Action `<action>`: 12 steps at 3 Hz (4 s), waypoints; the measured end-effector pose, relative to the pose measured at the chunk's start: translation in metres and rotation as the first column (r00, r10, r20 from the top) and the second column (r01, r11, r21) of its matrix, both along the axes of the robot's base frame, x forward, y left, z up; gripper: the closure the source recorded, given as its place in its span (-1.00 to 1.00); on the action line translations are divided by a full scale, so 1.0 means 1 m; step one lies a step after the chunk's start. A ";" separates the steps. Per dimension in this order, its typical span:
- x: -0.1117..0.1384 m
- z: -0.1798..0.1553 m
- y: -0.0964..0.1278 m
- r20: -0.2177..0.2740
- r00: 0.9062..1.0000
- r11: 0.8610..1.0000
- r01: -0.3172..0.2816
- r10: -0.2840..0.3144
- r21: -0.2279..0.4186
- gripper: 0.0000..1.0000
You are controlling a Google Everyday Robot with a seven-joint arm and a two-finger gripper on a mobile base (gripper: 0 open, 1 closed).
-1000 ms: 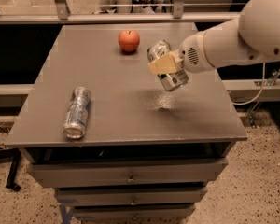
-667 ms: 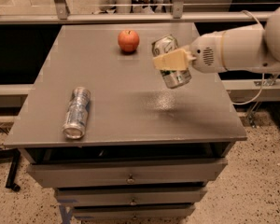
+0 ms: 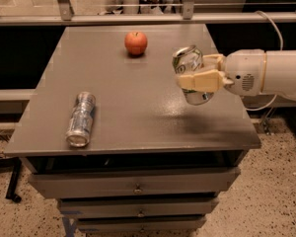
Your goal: Place 7up can upright
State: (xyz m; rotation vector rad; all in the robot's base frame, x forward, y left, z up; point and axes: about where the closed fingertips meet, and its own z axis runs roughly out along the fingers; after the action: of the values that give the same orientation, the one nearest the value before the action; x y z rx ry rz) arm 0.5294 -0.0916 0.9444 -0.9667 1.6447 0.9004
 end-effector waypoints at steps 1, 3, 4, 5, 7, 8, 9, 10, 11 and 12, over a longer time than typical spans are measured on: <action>-0.004 0.001 0.006 0.084 0.996 0.999 -0.040 0.042 -0.023 1.00; -0.013 -0.002 -0.007 0.113 0.993 0.991 -0.044 0.030 0.123 1.00; -0.017 -0.004 -0.020 0.210 0.976 0.967 -0.106 0.057 0.230 1.00; -0.017 -0.005 -0.029 0.298 0.949 0.949 -0.181 0.100 0.258 1.00; -0.017 -0.025 -0.042 0.354 0.922 0.929 -0.260 0.158 0.264 1.00; -0.016 -0.043 -0.048 0.341 0.928 0.918 -0.260 0.150 0.301 1.00; -0.015 -0.052 -0.052 0.331 0.931 0.914 -0.260 0.152 0.312 0.65; -0.014 -0.058 -0.053 0.322 0.933 0.912 -0.266 0.162 0.312 0.19; -0.013 -0.060 -0.054 0.312 0.934 0.913 -0.269 0.171 0.307 -0.27; -0.012 -0.062 -0.054 0.304 0.936 0.915 -0.270 0.177 0.300 -0.74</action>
Offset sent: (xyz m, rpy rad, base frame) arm -0.0111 -0.0047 -0.0050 0.0519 -0.0716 0.0278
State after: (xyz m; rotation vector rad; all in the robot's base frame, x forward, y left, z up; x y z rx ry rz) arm 0.5176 -0.1460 0.8828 -0.9998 1.1144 1.1104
